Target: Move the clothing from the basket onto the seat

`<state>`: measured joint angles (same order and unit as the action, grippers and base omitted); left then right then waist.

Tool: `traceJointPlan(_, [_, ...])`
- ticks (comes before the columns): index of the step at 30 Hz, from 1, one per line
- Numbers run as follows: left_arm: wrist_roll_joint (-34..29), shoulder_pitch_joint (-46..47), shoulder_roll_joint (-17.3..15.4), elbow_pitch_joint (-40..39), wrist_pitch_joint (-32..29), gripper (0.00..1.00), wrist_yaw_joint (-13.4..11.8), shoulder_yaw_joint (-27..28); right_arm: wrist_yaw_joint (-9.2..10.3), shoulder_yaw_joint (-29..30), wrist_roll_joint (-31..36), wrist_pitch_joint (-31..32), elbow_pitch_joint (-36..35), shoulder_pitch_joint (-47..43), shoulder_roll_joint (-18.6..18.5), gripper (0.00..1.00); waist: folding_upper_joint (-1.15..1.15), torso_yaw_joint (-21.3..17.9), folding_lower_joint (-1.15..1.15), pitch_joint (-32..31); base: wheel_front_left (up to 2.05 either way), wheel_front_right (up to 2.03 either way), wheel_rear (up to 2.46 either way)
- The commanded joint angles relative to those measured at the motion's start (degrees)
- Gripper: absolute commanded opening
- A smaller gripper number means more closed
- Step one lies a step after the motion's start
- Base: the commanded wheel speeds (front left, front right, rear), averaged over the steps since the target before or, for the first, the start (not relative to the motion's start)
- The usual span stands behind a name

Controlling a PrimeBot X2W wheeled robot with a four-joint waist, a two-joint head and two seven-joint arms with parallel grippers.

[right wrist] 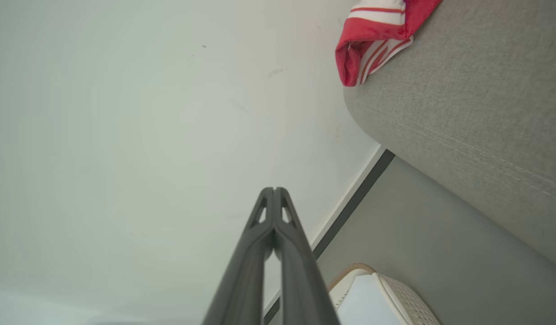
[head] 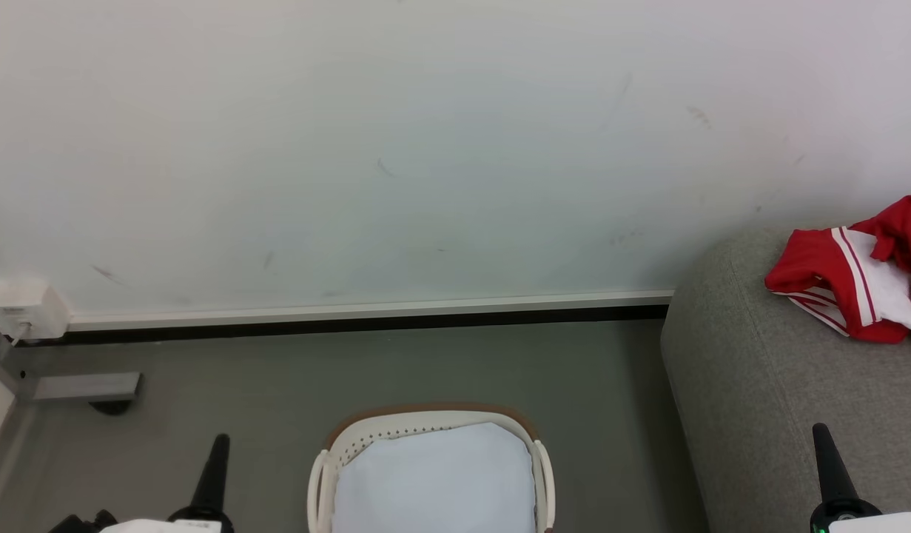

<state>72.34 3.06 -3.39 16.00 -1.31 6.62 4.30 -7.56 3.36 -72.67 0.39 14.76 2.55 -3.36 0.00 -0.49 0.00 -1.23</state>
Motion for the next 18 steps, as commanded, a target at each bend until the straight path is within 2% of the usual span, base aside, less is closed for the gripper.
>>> traceJointPlan(1, [1.39, 1.06, -0.11, -0.65, -0.37, 0.0, 0.37, 0.35, 0.09, 0.28, -1.78, 0.39, -0.62, 1.38, -0.38, 0.0, 0.0, 0.02, 0.0, 0.04, 0.0, 0.0, 0.0])
traceJointPlan(18, [9.1, 2.05, 0.1, -1.22, -2.44, 0.0, 0.59, 1.21, 0.1, 1.2, -9.41, 2.53, -0.79, 2.46, -0.34, 0.0, 0.0, 0.19, 0.0, 0.54, 0.0, 0.0, 0.0])
